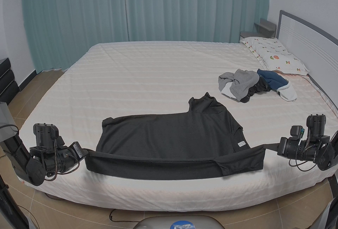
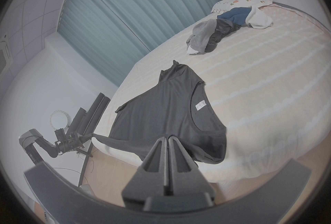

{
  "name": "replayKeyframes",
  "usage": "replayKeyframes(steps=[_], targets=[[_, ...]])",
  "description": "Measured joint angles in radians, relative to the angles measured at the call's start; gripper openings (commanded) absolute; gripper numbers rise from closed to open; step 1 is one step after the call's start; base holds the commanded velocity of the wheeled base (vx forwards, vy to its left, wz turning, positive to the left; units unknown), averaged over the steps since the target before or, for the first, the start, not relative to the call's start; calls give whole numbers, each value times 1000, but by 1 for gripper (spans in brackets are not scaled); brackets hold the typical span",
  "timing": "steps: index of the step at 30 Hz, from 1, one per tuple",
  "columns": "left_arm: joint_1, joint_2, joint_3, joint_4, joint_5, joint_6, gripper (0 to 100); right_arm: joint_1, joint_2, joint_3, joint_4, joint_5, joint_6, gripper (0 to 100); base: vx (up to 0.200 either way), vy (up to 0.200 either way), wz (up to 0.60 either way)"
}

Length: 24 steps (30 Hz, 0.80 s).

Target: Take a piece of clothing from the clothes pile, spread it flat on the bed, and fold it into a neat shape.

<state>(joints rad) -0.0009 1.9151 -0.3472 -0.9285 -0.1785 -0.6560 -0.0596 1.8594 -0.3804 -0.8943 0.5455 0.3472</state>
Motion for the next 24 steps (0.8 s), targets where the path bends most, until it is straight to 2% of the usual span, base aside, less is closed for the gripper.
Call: replayKeyframes(steps=[11,15,24], targets=[[1,66,-50,-8,-1,-25,0,29,84,-35,-91,-43,7,0,0,0,0],[-1,103,-93,-9,-1,-70,0,32,133,-55,-141,-64,42,0,0,0,0],[-4,170,-159,-11,-2,-81,0,30,226,-87,-227,-81,82,0,0,0,0]])
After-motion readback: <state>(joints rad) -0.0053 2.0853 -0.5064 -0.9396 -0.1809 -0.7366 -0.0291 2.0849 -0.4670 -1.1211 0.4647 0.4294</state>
